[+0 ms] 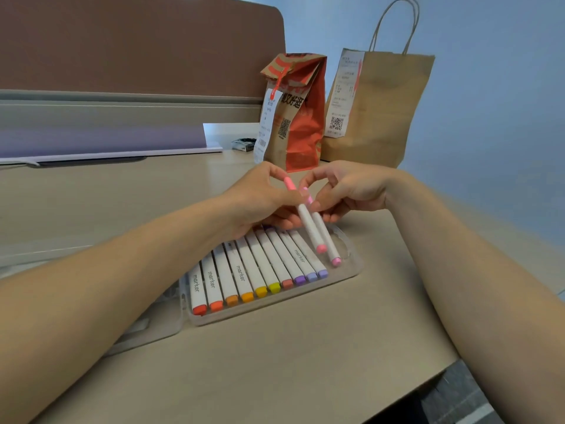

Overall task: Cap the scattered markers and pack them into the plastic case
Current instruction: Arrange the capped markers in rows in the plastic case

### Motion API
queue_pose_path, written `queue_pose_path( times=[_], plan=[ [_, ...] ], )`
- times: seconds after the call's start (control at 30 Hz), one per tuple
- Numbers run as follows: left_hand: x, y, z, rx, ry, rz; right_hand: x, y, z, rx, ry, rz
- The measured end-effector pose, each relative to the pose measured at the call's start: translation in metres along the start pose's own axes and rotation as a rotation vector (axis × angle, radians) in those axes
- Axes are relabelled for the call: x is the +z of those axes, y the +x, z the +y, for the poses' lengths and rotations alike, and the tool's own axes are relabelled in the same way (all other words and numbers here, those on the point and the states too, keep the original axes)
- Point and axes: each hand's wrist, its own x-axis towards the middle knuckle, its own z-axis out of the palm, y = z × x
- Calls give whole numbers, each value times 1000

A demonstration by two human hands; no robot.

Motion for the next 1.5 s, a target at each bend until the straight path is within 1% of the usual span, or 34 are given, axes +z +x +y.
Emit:
queue_pose_path(
  times=[0.1,0.23,0.37,0.47,0.6,0.67,0.8,0.87,1.07,1.5],
  plan=[
    [3,-1,-4,1,151,-17,0,-2,-1,9,-3,-6],
    [3,3,-7,99,400,60,0,-2,-1,13,0,-9],
    [4,1,-5,150,545,70,0,1,3,8,-37,-19],
    [4,-1,-5,163,656,53,0,3,4,4,-80,-17],
    [-1,2,-5,176,807,74,1,6,6,13,-133,2],
    [-4,5,-6,149,823,69,2,7,6,21,-180,10],
    [-6,7,-8,7,818,-7,2,7,6,34,-266,32],
    [-5,7,-9,-26,833,-27,-1,6,7,56,-285,29],
    [-3,8,-8,-66,815,-26,-2,8,10,107,-321,-31],
    [-1,8,-8,-72,824,-22,1,8,9,158,-400,-13]
  ],
)
